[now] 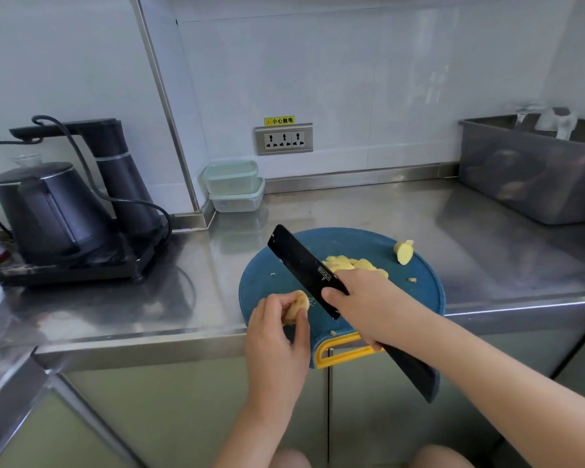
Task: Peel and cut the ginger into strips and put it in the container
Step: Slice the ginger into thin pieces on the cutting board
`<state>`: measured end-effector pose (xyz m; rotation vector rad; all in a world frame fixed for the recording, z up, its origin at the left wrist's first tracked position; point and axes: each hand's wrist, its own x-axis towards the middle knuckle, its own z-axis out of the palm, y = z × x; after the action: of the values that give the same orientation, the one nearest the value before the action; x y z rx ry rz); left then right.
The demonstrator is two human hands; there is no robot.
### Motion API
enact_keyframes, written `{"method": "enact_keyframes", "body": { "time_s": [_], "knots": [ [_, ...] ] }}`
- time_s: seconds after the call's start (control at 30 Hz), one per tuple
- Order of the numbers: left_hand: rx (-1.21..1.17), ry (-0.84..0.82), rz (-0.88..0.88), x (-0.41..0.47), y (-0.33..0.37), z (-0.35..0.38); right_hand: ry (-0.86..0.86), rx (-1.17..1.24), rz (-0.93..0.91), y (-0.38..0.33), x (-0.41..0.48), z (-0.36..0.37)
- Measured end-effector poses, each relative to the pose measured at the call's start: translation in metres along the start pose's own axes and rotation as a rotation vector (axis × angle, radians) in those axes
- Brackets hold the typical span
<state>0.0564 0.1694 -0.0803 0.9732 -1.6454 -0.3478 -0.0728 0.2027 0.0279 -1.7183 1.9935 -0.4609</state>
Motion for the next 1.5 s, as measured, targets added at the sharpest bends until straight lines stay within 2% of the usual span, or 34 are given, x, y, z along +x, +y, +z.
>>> {"method": "enact_keyframes", "body": {
  "time_s": [0.23, 0.47, 0.87, 1.1, 1.23, 1.5],
  "knots": [
    [0.035, -0.015, 0.028, 0.001, 0.001, -0.001, -0.033, -0.003, 0.002, -0.004, 0.0, 0.002],
    [0.003, -0.015, 0.0, 0.001, -0.001, -0.001, -0.004, -0.058, -0.02, -0.001, 0.002, 0.004],
    [0.008, 0.02, -0.029, -0.002, -0.002, 0.0, -0.059, -0.051, 0.01, -0.005, 0.001, 0.003],
    [0.031, 0.048, -0.014, -0.003, -0.002, 0.0, 0.004, -0.143, -0.045, -0.003, 0.001, 0.008],
    [0.019, 0.01, -0.034, -0.001, -0.003, -0.002, 0.02, -0.186, -0.052, -0.001, 0.002, 0.011],
    [-0.067, -0.078, -0.073, 0.006, -0.01, -0.011, -0.08, -0.187, 0.0, -0.005, 0.004, 0.006]
  ]
}}
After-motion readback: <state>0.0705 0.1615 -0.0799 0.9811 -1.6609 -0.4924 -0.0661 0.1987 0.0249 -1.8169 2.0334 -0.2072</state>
